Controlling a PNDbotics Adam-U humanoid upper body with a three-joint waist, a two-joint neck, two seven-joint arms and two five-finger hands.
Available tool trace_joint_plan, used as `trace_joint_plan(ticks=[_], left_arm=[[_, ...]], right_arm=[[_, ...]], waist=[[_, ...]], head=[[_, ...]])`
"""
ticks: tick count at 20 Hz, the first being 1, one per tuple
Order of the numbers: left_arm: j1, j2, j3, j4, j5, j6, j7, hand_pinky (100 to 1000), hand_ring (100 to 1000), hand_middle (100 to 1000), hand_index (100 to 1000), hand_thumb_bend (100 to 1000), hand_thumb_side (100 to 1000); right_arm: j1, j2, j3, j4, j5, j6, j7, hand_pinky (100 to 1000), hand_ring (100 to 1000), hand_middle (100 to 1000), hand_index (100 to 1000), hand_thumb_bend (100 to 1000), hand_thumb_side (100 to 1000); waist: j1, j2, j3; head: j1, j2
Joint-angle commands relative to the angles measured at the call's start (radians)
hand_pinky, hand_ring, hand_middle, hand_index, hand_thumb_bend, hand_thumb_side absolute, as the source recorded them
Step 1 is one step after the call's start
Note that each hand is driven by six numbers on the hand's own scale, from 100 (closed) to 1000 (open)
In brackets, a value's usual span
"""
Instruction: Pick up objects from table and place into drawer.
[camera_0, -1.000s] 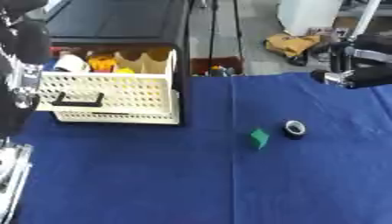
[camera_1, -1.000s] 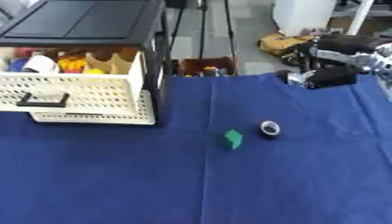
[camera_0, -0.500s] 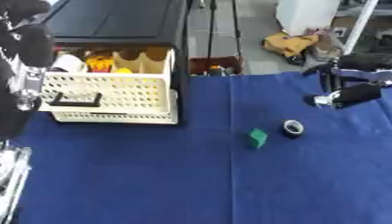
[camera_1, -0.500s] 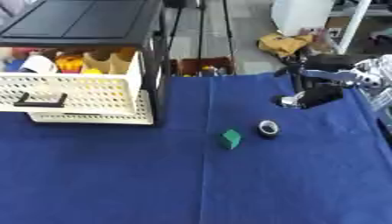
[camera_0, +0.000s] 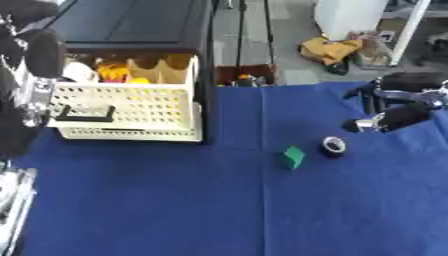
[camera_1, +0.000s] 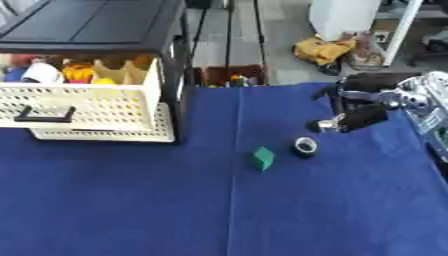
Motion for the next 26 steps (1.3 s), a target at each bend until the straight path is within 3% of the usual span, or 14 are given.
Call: trace_joint_plan(ticks=[1,12,14,16,26], left_arm=[[-0.007,0.001,0.002,-0.013,0.0,0.007,0.0,794,836,687,880,627,839],[-0.005,-0.007,-0.002,-0.013,0.009,0.011,-0.003,792,832,701,878,591,842],[-0.006,-0.008,-0.002,-0.013,0.01,0.013,-0.005,791,832,702,870,579,840],[-0.006,-0.011,-0.003,-0.013,0.012,0.014,-0.007,784,831,701,868,574,841],[-0.003,-0.019,-0.004,-0.013,0.02,0.017,-0.009,779,828,695,864,559,841]], right_arm=[[-0.009,-0.015,0.0,-0.003,0.003,-0.01,0.009,613,622,562,1000,404,927],[0.03,-0.014,0.02,-0.061,-0.066,0.003,0.039,596,612,524,1000,385,949],[0.035,-0.013,0.022,-0.063,-0.056,0.011,0.027,588,609,526,1000,391,948],[0.041,-0.009,0.025,-0.058,-0.042,0.013,0.013,590,626,623,1000,385,948],[0.055,0.014,0.021,0.01,0.036,0.023,-0.032,583,621,589,1000,383,973]], waist=[[-0.002,-0.021,-0.002],[-0.003,-0.017,0.002],[-0.003,-0.016,0.003],[-0.002,-0.014,0.006],[0.0,-0.004,0.016]], head=[[-0.001,0.002],[0.001,0.0],[0.002,-0.003],[0.003,-0.004],[0.003,-0.016]])
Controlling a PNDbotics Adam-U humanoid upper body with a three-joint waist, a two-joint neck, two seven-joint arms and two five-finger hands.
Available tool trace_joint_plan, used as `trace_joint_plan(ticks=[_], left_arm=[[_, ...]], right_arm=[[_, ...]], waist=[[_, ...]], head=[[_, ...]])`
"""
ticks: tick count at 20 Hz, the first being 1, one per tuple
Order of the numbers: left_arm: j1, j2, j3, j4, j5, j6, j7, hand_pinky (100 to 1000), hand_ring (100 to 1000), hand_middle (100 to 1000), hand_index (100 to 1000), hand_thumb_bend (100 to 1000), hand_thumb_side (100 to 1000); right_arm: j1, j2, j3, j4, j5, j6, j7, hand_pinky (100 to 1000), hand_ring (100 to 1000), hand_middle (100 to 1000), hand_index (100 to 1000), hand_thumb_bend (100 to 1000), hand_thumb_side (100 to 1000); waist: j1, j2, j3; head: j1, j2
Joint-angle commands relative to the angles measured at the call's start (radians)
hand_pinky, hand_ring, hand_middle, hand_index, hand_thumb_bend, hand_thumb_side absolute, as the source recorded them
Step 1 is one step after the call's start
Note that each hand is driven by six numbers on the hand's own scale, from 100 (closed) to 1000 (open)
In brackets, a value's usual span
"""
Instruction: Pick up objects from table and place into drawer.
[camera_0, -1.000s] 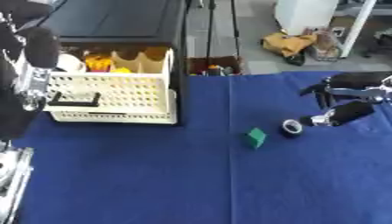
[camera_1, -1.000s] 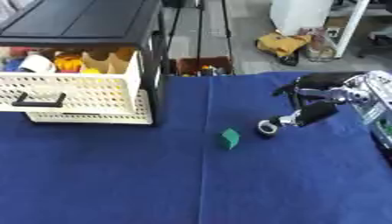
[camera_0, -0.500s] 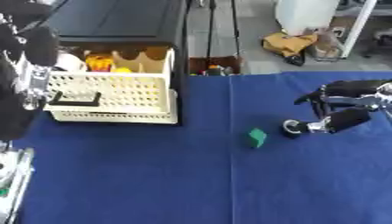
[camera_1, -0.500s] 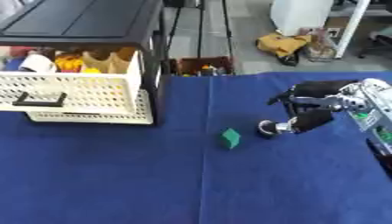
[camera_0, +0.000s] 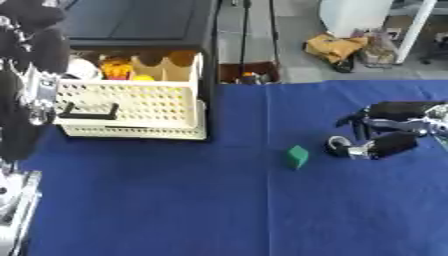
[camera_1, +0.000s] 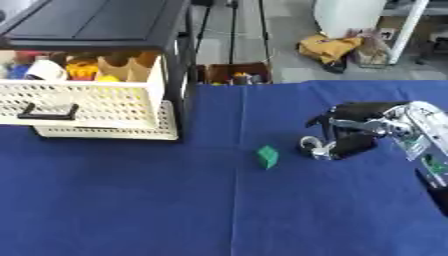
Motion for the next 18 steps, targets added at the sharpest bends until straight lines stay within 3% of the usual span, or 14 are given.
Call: trace_joint_plan(ticks=[1,14,18], left_arm=[[-0.008,0.006,0.002,-0.013,0.006,0.002,-0.001,779,827,695,864,557,841],[-0.001,-0.001,0.001,-0.013,0.01,0.004,-0.008,769,822,690,859,543,844],[0.001,-0.002,0.0,-0.013,0.011,0.006,-0.011,754,821,689,854,541,845]], right_arm=[[-0.013,-0.012,-0.015,0.015,0.025,0.001,-0.015,577,615,568,1000,385,971],[-0.024,0.007,-0.031,0.081,0.083,0.007,-0.05,560,603,528,1000,353,989],[-0.028,0.013,-0.039,0.09,0.08,0.017,-0.075,555,609,586,1000,326,1000]], waist=[[0.0,-0.017,0.002],[0.004,-0.012,0.003],[0.005,-0.009,0.004]], head=[[0.002,-0.011],[-0.009,-0.017],[-0.011,-0.018]])
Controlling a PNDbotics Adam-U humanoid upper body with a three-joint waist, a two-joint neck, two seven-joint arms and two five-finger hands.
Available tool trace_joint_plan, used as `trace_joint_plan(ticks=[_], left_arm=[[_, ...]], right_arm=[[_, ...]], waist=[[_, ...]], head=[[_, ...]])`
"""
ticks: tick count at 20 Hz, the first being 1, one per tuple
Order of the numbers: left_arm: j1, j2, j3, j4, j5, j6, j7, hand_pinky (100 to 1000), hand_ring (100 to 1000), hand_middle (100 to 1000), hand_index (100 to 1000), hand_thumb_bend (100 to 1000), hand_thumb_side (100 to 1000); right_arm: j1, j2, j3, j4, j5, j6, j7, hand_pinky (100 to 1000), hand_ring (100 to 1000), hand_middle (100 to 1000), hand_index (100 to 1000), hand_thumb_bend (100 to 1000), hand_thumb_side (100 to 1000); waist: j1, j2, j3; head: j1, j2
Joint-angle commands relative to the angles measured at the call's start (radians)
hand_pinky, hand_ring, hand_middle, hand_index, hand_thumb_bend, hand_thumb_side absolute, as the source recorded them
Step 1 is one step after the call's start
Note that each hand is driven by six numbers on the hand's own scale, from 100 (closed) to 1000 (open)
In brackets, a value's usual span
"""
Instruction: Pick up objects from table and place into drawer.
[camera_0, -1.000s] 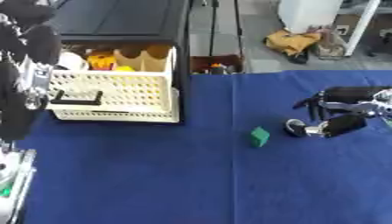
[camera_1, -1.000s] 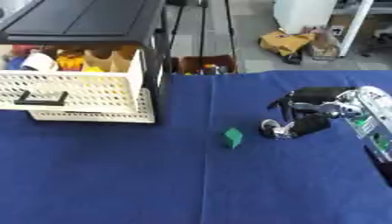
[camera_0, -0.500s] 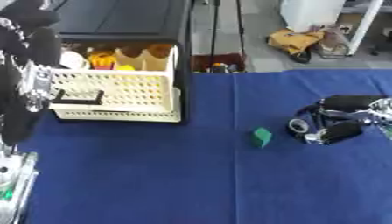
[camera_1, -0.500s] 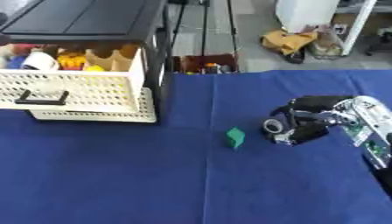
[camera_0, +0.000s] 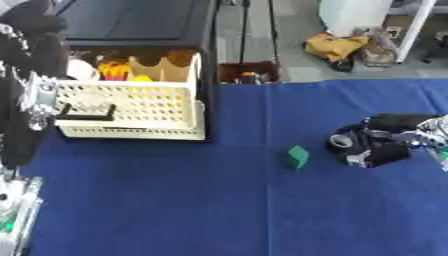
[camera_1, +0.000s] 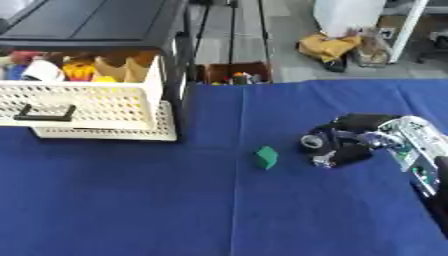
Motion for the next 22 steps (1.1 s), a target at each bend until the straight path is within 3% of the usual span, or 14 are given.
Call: trace_joint_plan(ticks=[1,5,9,13,16,22], left_arm=[[-0.006,0.007,0.0,-0.013,0.004,0.001,-0.006,752,821,689,854,541,845],[-0.005,0.005,-0.001,-0.013,0.005,0.002,-0.01,746,816,682,827,533,847],[-0.004,0.008,0.0,-0.013,0.005,0.004,-0.018,747,816,683,821,534,846],[-0.005,0.006,-0.002,-0.013,0.005,0.004,-0.022,746,816,683,820,532,847],[-0.004,0.005,-0.003,-0.013,0.005,0.004,-0.026,746,816,684,820,530,849],[-0.003,0.002,-0.004,-0.013,0.007,0.007,-0.032,746,816,684,819,526,849]], right_arm=[[-0.024,-0.013,-0.014,-0.001,0.004,0.007,-0.02,556,610,588,1000,321,1000],[-0.03,-0.01,-0.018,-0.001,0.004,0.015,-0.029,557,612,572,1000,304,1000],[-0.024,-0.023,-0.033,-0.062,-0.032,0.031,-0.037,567,636,574,1000,288,1000],[-0.033,-0.028,-0.033,-0.081,-0.034,0.054,-0.028,570,671,640,1000,306,995],[-0.042,-0.019,-0.033,-0.057,-0.013,0.057,-0.026,562,677,786,1000,313,990],[-0.043,-0.01,-0.031,-0.029,0.011,0.041,-0.037,558,681,806,1000,344,947]], waist=[[-0.001,-0.018,0.001],[-0.001,-0.016,0.002],[-0.002,-0.016,0.003],[-0.003,-0.016,0.005],[-0.003,-0.014,0.008],[-0.003,-0.01,0.008]], head=[[-0.002,-0.012],[-0.003,-0.013],[0.0,-0.008],[0.0,-0.011],[-0.002,-0.011],[-0.001,-0.008]])
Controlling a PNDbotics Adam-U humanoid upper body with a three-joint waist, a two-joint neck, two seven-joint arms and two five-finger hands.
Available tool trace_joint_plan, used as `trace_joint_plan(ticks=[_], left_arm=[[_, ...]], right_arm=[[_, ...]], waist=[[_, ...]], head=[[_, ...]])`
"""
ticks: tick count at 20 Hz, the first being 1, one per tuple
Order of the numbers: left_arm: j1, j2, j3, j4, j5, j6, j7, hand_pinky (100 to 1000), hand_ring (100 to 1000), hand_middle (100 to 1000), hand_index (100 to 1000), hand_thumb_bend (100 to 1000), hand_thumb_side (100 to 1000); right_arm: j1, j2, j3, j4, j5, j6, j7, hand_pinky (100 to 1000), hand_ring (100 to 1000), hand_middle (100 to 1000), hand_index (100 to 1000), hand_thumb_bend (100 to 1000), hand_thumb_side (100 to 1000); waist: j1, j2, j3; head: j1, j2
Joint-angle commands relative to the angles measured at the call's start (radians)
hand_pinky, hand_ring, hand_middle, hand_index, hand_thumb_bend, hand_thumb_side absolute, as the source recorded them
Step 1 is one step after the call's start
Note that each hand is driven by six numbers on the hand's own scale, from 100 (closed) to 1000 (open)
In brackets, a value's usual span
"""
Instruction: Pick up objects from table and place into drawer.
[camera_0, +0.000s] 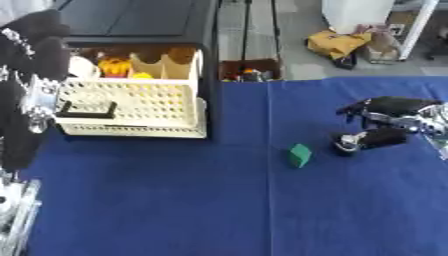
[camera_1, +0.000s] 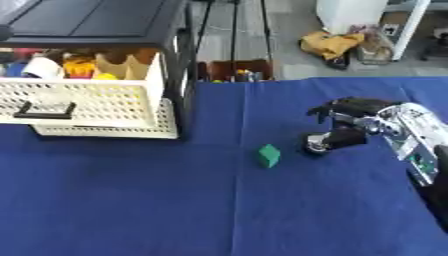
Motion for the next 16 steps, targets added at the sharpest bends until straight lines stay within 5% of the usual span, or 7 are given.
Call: trace_joint_plan(ticks=[1,16], left_arm=[[-0.008,0.002,-0.001,-0.013,0.004,-0.001,-0.007,746,816,684,819,526,849],[-0.009,0.0,-0.004,-0.013,0.006,0.001,-0.014,747,817,683,813,511,851]], right_arm=[[-0.021,-0.015,-0.005,0.007,0.018,-0.01,-0.004,558,681,806,1000,344,947],[-0.018,-0.008,0.004,0.053,0.058,-0.052,0.035,510,642,744,985,328,893]], waist=[[-0.001,-0.018,0.0],[0.0,-0.02,0.003]], head=[[0.0,-0.008],[0.0,-0.014]])
